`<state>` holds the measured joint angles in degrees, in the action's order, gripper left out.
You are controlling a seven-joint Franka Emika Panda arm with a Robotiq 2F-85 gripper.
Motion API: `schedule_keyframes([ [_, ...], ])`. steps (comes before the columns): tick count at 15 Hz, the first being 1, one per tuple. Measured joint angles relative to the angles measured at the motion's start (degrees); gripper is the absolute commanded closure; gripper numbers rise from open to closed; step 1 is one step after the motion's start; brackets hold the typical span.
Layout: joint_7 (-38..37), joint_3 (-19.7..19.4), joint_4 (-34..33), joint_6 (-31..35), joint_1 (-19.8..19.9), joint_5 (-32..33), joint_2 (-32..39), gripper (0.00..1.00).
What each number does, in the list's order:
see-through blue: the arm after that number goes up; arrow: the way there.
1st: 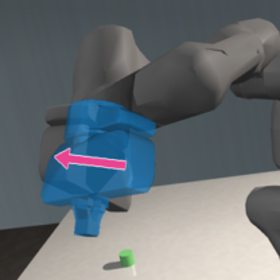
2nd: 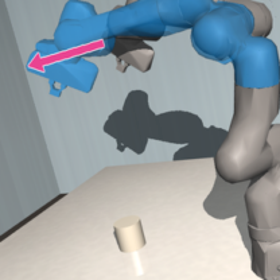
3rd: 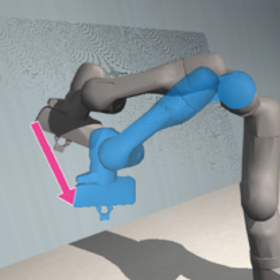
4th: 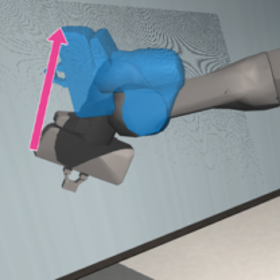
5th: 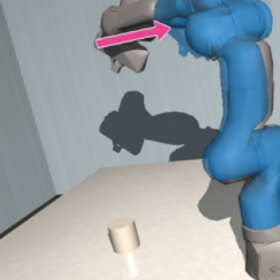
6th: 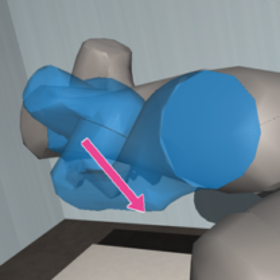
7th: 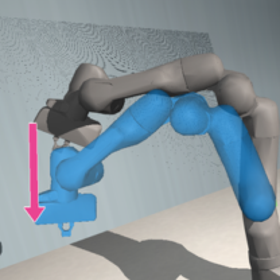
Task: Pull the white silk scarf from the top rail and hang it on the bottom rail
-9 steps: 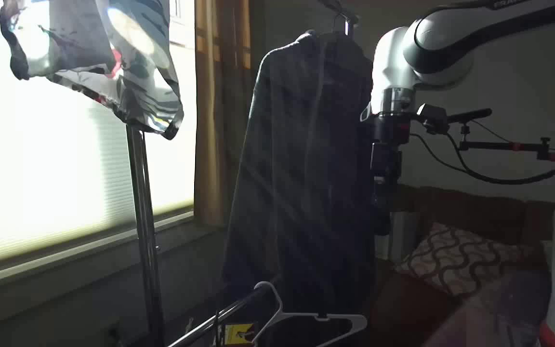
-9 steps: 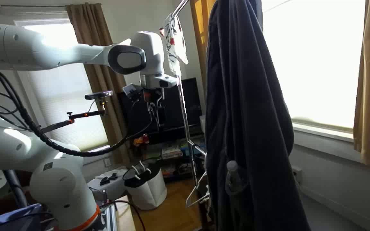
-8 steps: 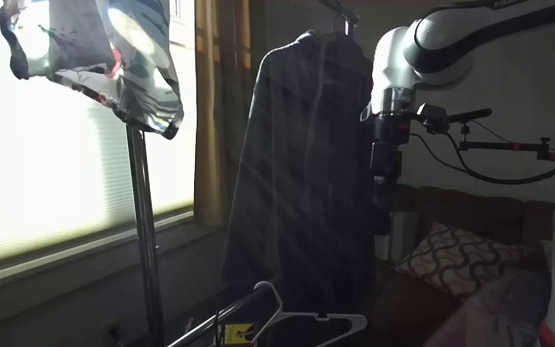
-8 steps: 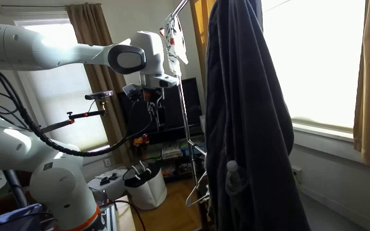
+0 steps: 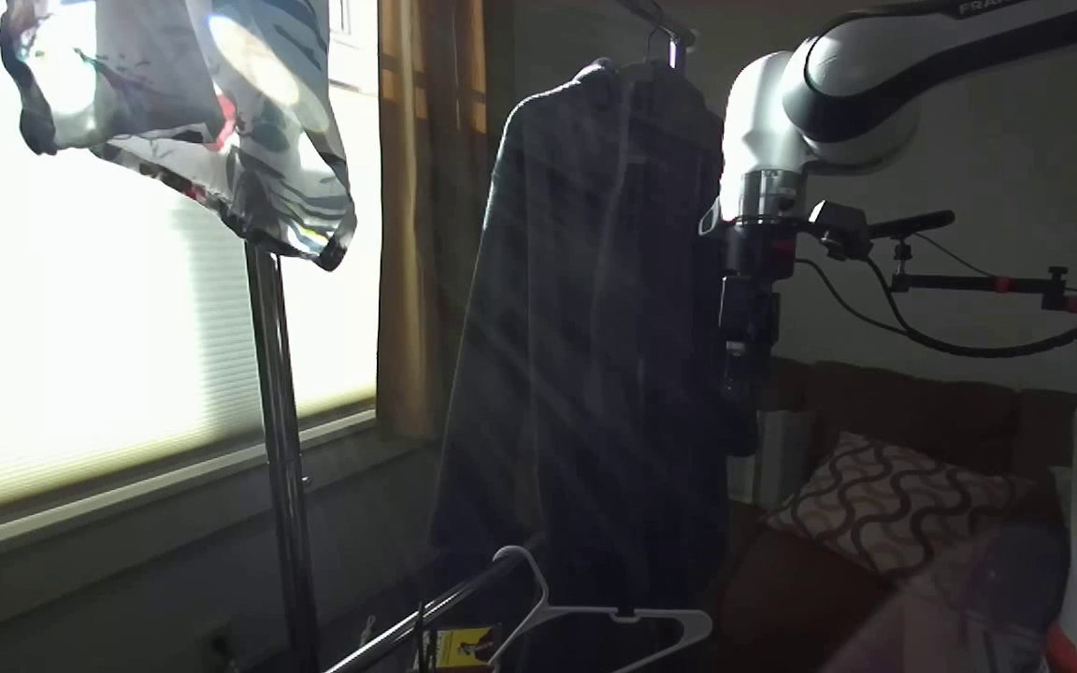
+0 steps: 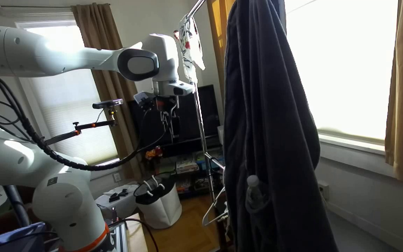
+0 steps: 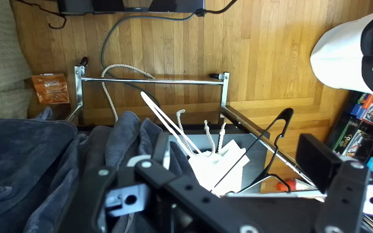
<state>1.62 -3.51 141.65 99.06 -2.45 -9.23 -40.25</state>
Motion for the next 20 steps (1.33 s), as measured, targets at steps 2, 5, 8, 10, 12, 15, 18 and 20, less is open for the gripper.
schedule_keyframes([
  [2,0.00,0.00,0.00,0.00,0.00,0.00,0.00,0.00],
  [5,0.00,0.00,0.00,0.00,0.00,0.00,0.00,0.00],
  [8,0.00,0.00,0.00,0.00,0.00,0.00,0.00,0.00],
  [10,0.00,0.00,0.00,0.00,0.00,0.00,0.00,0.00],
  [12,0.00,0.00,0.00,0.00,0.00,0.00,0.00,0.00],
  [15,0.00,0.00,0.00,0.00,0.00,0.00,0.00,0.00],
  [18,1.14,0.19,-0.01,0.17,-0.22,-0.87,0.06,0.00],
  [20,4.33,0.77,0.00,0.85,-2.17,-4.66,0.42,0.00],
])
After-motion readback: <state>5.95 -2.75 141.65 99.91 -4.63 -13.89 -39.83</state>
